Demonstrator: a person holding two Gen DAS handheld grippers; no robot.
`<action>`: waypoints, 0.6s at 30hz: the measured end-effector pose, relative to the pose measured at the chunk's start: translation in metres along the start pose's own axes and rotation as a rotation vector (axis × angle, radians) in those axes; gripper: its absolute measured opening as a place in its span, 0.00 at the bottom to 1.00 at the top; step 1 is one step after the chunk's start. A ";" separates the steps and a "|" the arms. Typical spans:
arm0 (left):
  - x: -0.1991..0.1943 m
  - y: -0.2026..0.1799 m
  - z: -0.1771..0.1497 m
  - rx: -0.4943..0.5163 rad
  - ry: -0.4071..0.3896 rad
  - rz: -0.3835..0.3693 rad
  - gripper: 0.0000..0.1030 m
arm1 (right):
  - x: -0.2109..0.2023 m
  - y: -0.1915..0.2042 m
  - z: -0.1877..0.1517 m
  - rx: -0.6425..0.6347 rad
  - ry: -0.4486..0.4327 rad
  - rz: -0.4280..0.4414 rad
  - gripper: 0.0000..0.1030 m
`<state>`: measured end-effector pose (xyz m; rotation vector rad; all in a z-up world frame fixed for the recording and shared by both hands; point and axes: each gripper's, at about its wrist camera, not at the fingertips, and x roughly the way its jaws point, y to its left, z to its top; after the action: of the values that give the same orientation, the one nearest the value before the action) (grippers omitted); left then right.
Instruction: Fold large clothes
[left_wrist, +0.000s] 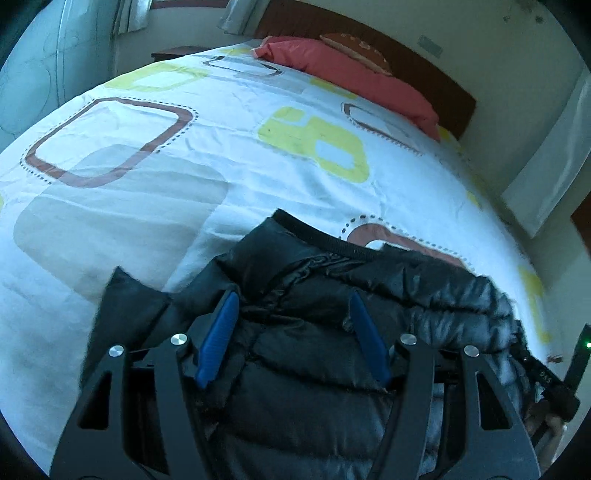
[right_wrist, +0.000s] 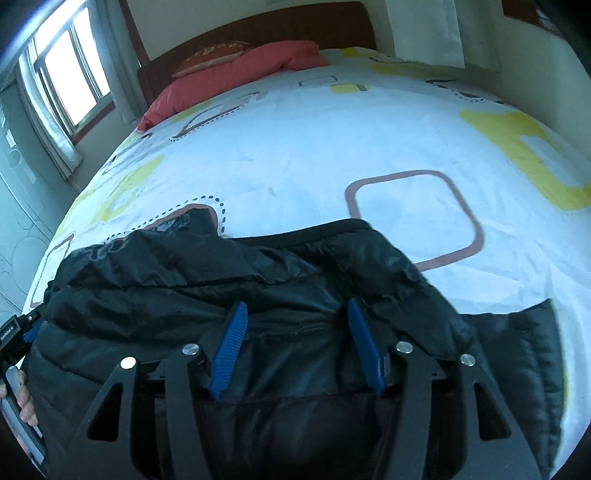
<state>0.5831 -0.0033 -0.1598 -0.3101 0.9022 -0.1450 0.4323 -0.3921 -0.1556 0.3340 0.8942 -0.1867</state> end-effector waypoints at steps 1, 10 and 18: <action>-0.010 0.004 -0.001 -0.017 -0.008 -0.005 0.61 | -0.010 -0.005 -0.001 0.001 -0.014 -0.012 0.55; -0.094 0.058 -0.041 -0.186 -0.063 0.040 0.68 | -0.091 -0.082 -0.043 0.158 -0.039 -0.023 0.55; -0.155 0.117 -0.140 -0.453 -0.054 -0.040 0.71 | -0.154 -0.144 -0.117 0.387 -0.055 0.070 0.56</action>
<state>0.3771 0.1180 -0.1628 -0.7499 0.8704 0.0336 0.2097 -0.4812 -0.1316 0.7156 0.7884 -0.3039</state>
